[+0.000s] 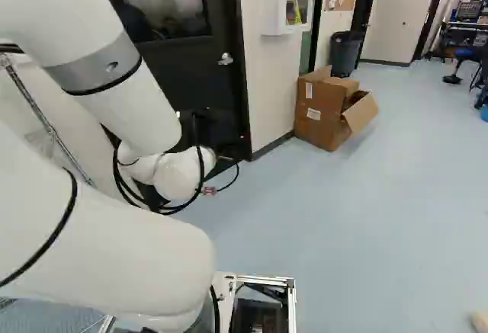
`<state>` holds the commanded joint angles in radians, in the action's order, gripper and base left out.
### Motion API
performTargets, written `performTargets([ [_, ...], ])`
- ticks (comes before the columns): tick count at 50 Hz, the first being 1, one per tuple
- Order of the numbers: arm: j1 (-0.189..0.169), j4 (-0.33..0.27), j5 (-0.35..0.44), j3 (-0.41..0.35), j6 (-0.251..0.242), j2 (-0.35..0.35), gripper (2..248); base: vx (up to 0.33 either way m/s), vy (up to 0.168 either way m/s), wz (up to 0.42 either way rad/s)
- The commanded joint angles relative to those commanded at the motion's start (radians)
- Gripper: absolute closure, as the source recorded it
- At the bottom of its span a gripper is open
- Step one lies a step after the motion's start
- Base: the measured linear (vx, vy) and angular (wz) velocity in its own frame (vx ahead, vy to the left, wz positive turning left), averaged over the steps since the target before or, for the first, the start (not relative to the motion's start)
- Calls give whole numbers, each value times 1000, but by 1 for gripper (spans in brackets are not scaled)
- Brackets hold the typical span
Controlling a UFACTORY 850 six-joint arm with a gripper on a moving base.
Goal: Open the door and move inside
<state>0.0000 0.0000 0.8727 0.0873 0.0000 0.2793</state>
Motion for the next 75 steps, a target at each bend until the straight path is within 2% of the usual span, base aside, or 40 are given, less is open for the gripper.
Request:
performTargets([
  [49, 0, 0, 0, 0, 0, 0, 3, 2, 0, 0],
  [75, 0, 0, 0, 0, 0, 0, 3, 103, 2, -2],
])
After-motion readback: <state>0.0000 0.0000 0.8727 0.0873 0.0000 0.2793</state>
